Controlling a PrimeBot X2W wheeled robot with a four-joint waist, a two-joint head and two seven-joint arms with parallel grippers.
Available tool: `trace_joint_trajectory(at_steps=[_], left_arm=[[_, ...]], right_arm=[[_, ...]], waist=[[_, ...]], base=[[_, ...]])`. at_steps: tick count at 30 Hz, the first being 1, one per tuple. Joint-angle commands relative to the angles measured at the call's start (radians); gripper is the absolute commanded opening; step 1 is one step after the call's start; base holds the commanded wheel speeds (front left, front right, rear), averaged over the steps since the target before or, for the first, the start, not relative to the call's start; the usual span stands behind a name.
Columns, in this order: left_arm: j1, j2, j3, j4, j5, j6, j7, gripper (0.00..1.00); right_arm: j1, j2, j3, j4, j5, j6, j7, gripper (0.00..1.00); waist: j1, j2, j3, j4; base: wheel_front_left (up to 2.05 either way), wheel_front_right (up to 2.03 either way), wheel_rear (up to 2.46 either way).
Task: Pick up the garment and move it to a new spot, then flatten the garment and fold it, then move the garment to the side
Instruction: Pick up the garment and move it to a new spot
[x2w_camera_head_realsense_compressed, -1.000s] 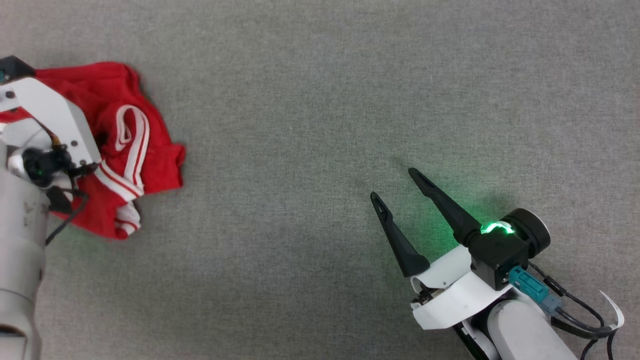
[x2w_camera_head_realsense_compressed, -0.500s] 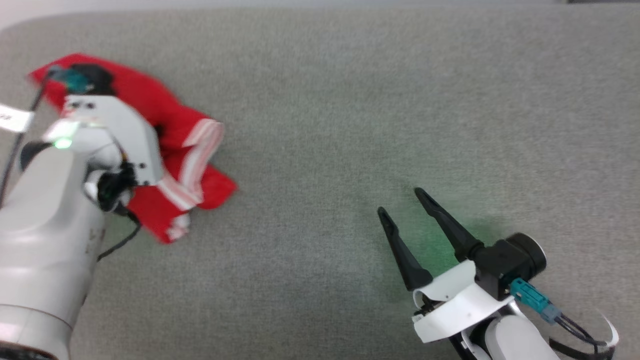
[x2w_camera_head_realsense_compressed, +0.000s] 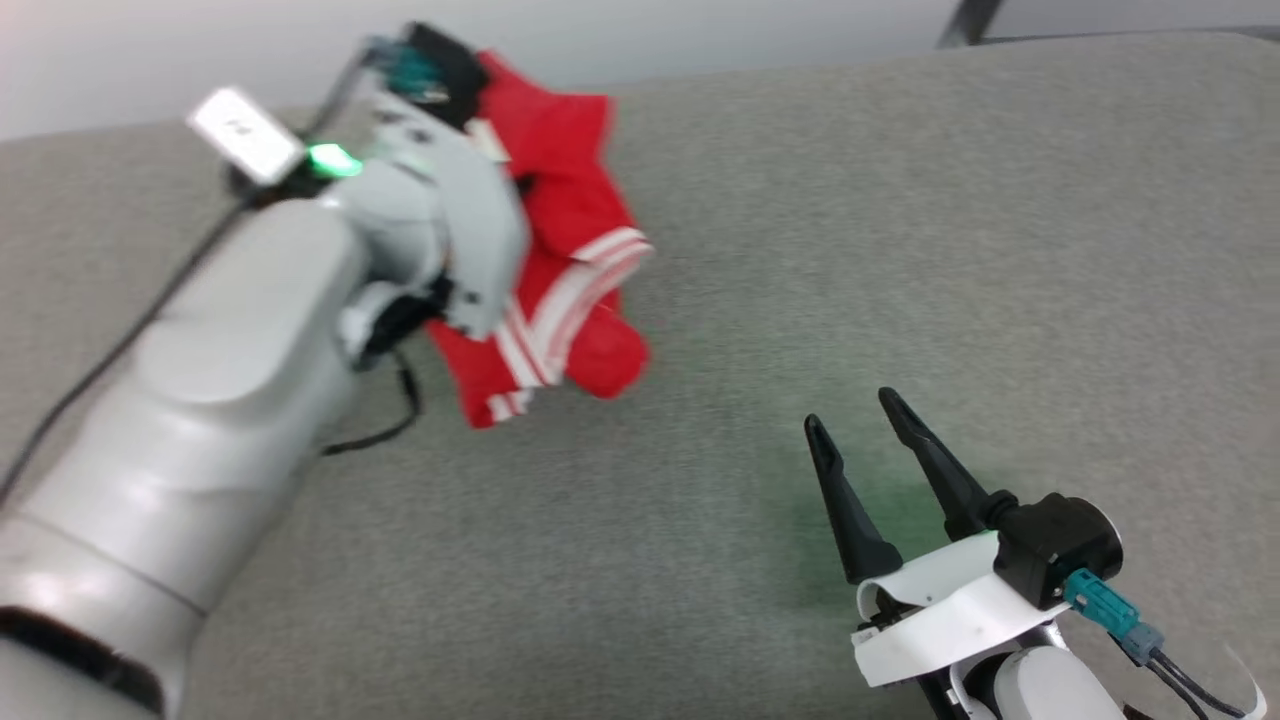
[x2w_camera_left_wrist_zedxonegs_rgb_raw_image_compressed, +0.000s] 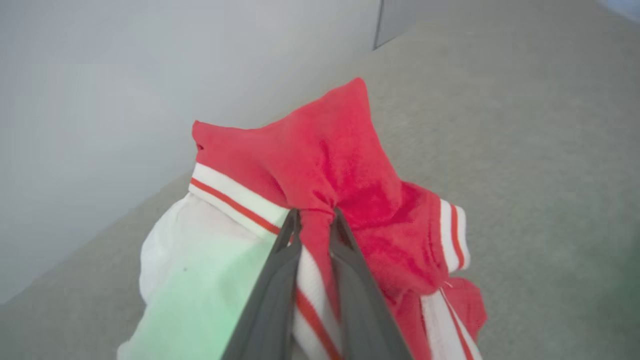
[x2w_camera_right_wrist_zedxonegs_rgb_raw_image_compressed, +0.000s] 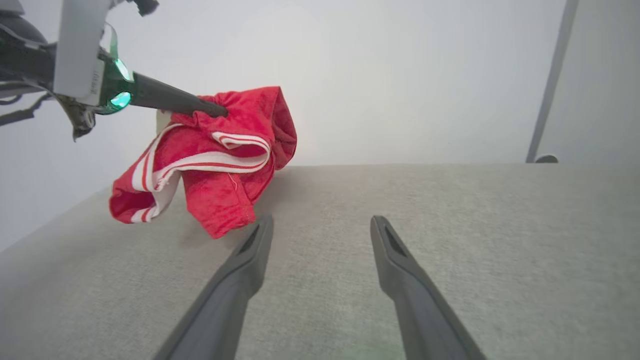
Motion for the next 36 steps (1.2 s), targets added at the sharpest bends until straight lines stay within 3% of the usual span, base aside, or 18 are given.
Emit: trace_joint_trajectory(at_steps=[1, 11, 18, 27, 28, 30, 31, 36], left_arm=[[-0.023, -0.024, -0.039, -0.013, -0.008, 0.001, 0.003, 0.0], [-0.106, -0.15, -0.236, 0.061, -0.071, 0.002, -0.036, 0.0], [-0.079, -0.135, -0.37, 0.167, -0.137, 0.002, 0.028, 0.0], [-0.056, -0.109, -0.413, 0.213, -0.208, 0.003, 0.04, 0.0], [-0.059, -0.111, -0.413, 0.214, -0.219, 0.003, 0.028, 0.1], [-0.06, -0.118, -0.412, 0.21, -0.241, 0.002, 0.003, 0.85], [-0.06, -0.122, -0.411, 0.207, -0.251, 0.002, -0.012, 1.0], [-0.051, -0.118, -0.407, 0.181, -0.3, 0.002, -0.078, 1.0]], right_arm=[[0.006, 0.004, -0.008, -0.001, 0.006, -0.001, -0.007, 1.0], [-0.034, 0.008, -0.014, -0.038, 0.082, -0.001, -0.01, 1.0], [-0.045, 0.008, -0.003, -0.064, 0.126, -0.001, -0.01, 1.0], [-0.036, 0.008, -0.018, -0.068, 0.142, -0.001, -0.01, 1.0], [-0.035, 0.008, -0.018, -0.066, 0.138, -0.001, -0.01, 1.0], [-0.031, 0.008, -0.019, -0.06, 0.127, -0.001, -0.01, 1.0], [-0.028, 0.008, -0.018, -0.057, 0.121, -0.001, -0.01, 1.0], [-0.011, 0.007, -0.02, -0.037, 0.087, -0.001, -0.01, 1.0]], waist=[[0.0, -0.0001, 0.012, -0.064], [0.0, -0.0001, 0.093, -0.201], [0.0, -0.0001, 0.128, -0.281], [0.0, -0.0001, 0.128, -0.29], [0.0, -0.0001, 0.122, -0.285], [0.0, -0.0001, 0.104, -0.271], [0.0, -0.0001, 0.095, -0.264], [0.0, -0.0001, 0.035, -0.218]], base=[[0.0, 0.0, 0.0], [0.0, 0.0, 0.0], [0.0, 0.0, 0.0], [0.0, 0.0, 0.0], [0.0, 0.0, 0.0], [0.0, 0.0, 0.0], [0.0, 0.0, 0.0], [0.0, 0.0, 0.0]])
